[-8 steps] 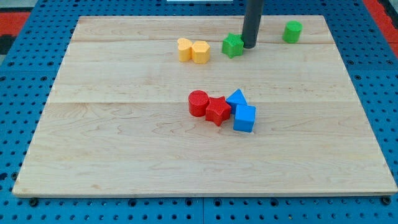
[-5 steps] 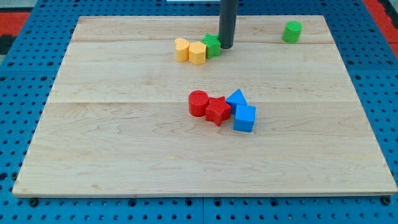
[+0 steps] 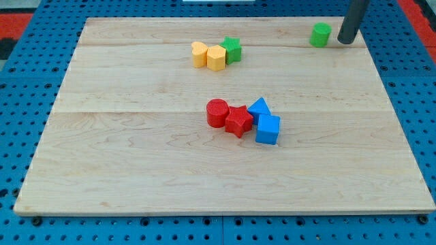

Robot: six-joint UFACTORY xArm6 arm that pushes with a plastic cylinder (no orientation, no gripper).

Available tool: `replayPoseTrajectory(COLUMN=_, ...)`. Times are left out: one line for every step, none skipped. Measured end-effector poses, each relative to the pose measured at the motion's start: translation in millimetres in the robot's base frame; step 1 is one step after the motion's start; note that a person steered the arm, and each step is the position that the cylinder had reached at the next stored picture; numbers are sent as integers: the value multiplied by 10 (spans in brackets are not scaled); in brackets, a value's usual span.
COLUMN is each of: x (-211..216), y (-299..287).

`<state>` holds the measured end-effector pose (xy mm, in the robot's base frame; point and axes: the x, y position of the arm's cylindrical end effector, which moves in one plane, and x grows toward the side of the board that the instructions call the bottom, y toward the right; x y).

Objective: Slide green circle slightly towards left

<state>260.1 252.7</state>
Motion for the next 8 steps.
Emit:
replayPoseTrajectory(x=-65, y=0)
replayPoseTrajectory(x=-156, y=-107)
replayPoseTrajectory(x=-203, y=-302)
replayPoseTrajectory(x=-184, y=-466)
replayPoseTrajectory(x=-160, y=-610)
replayPoseTrajectory(x=-160, y=-850)
replayPoseTrajectory(x=-149, y=-1076)
replayPoseTrajectory(x=-61, y=-1164)
